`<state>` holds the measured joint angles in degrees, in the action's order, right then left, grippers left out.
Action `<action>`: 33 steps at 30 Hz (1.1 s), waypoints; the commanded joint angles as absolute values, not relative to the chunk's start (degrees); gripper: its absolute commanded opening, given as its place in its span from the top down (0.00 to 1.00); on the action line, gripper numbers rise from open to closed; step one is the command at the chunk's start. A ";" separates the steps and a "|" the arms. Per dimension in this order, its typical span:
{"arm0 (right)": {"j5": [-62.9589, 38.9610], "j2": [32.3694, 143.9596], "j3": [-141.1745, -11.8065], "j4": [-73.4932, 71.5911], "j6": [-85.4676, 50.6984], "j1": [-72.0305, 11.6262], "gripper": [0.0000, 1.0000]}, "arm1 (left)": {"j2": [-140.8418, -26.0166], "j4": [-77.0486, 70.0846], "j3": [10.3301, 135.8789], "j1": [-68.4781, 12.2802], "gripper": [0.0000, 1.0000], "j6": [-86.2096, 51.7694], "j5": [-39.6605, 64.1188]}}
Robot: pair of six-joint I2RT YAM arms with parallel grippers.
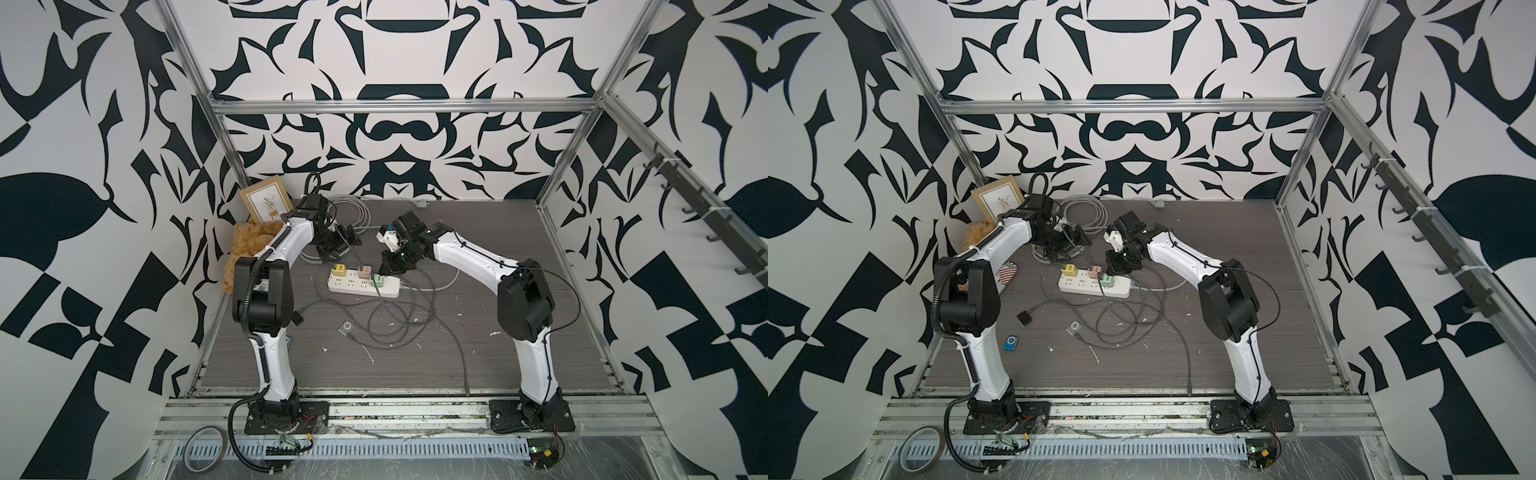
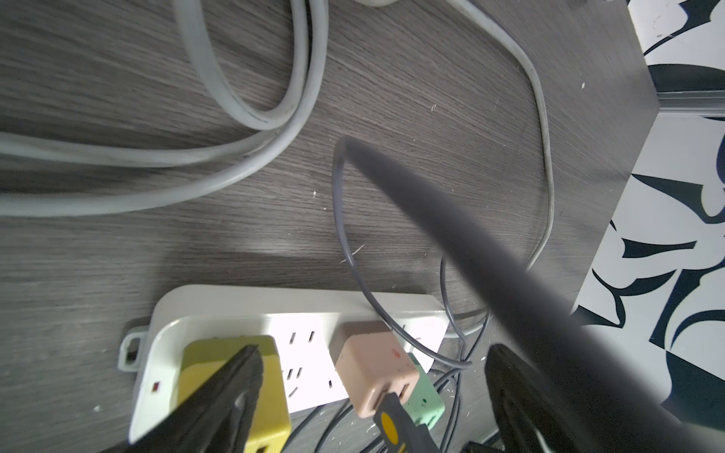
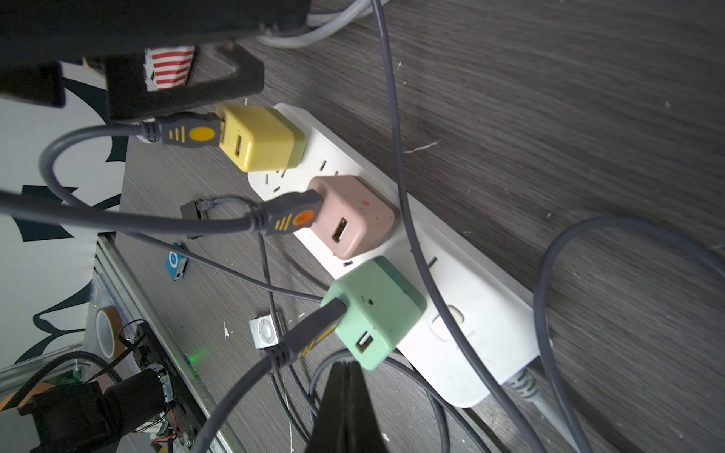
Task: Charge mp3
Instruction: Adjust the plug at the socket.
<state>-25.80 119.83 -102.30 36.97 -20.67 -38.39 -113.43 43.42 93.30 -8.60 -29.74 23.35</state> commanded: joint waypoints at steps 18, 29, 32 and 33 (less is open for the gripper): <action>-25.14 123.26 -102.28 36.39 -20.94 -39.11 1.00 | -112.58 44.11 91.34 -8.02 0.08 -29.09 24.13; -20.10 116.27 -108.92 35.02 -22.60 -37.96 1.00 | -111.28 53.57 94.63 -7.12 0.08 -25.49 19.81; -15.54 112.71 -107.49 35.58 -23.63 -36.05 0.84 | -111.14 58.32 96.13 -6.97 0.07 -22.86 16.12; -14.12 111.41 -106.82 35.58 -23.51 -35.51 0.80 | -111.09 59.55 96.54 -6.94 0.06 -22.32 14.63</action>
<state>-19.99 117.93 -105.86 36.10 -22.90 -37.50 -113.40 51.18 94.28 -7.33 -25.69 19.00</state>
